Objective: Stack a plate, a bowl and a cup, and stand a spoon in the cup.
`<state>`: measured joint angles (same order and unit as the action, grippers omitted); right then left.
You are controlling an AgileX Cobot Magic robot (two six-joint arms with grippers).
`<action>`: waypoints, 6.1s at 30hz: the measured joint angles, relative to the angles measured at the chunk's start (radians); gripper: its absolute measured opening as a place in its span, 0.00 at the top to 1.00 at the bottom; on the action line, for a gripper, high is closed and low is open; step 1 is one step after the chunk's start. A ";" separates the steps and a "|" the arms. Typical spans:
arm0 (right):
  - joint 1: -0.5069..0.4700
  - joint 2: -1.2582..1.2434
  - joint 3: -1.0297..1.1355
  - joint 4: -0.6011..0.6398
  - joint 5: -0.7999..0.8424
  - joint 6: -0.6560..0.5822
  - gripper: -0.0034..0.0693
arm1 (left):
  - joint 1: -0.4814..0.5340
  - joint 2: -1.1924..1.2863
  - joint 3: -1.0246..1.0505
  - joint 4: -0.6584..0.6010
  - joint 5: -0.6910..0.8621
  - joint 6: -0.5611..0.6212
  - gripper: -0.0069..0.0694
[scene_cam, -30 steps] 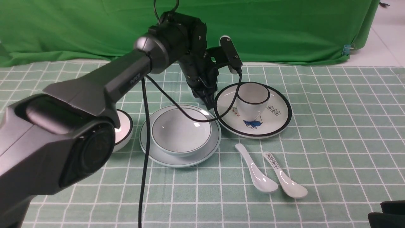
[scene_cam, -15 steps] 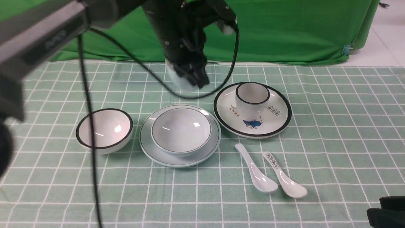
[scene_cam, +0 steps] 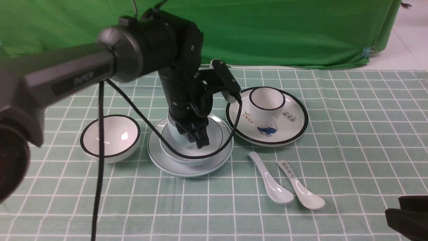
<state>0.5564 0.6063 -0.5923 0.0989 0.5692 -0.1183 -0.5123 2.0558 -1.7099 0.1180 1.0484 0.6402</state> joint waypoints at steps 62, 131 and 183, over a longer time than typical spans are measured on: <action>0.001 1.397 -0.829 0.023 0.098 0.000 0.35 | -0.001 -1.549 1.347 -0.409 -0.984 -0.341 0.90; 0.164 1.556 -0.712 -0.177 -1.476 0.208 0.72 | -0.001 -1.549 1.348 -0.384 -0.916 -0.336 0.89; 0.188 0.417 -0.300 -0.183 -0.105 0.209 0.76 | -0.001 -1.711 1.348 -0.284 -0.996 -0.305 0.89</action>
<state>0.7441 1.0228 -0.8926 -0.0836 0.4645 0.0906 -0.5131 0.3453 -0.3623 -0.1657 0.0527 0.3353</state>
